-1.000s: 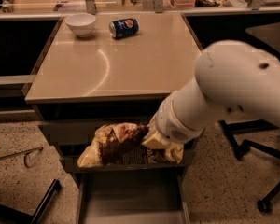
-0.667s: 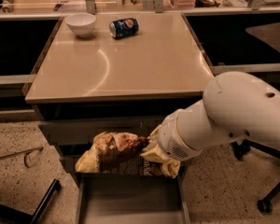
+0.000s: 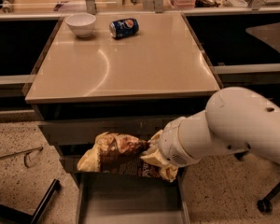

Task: Place brown chip bag into bottom drawer

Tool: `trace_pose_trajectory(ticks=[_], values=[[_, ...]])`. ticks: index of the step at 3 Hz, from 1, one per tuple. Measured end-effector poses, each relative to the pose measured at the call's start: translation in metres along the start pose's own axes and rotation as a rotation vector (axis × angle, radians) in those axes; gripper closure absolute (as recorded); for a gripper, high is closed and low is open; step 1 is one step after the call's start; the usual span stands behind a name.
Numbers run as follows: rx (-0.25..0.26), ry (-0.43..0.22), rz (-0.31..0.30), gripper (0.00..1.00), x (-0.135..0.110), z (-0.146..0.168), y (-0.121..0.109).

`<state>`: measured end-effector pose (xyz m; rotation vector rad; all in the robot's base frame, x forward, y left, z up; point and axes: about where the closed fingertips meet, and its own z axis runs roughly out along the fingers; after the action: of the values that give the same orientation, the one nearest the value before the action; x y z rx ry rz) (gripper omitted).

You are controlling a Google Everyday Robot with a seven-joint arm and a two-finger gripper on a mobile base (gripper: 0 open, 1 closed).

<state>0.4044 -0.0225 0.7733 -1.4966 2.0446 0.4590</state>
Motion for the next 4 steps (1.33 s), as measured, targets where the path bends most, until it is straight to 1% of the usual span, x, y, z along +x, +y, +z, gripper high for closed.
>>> trace_pose_trajectory(ticks=[1,2,3,4], values=[[0.006,-0.043,0.126,1.0,0.045,0.046,0.014],[0.03,-0.078,0.261,1.0,0.085,0.089,0.019],[0.118,-0.152,0.297,1.0,0.093,0.09,0.0],[0.149,-0.164,0.301,1.0,0.1,0.085,-0.006]])
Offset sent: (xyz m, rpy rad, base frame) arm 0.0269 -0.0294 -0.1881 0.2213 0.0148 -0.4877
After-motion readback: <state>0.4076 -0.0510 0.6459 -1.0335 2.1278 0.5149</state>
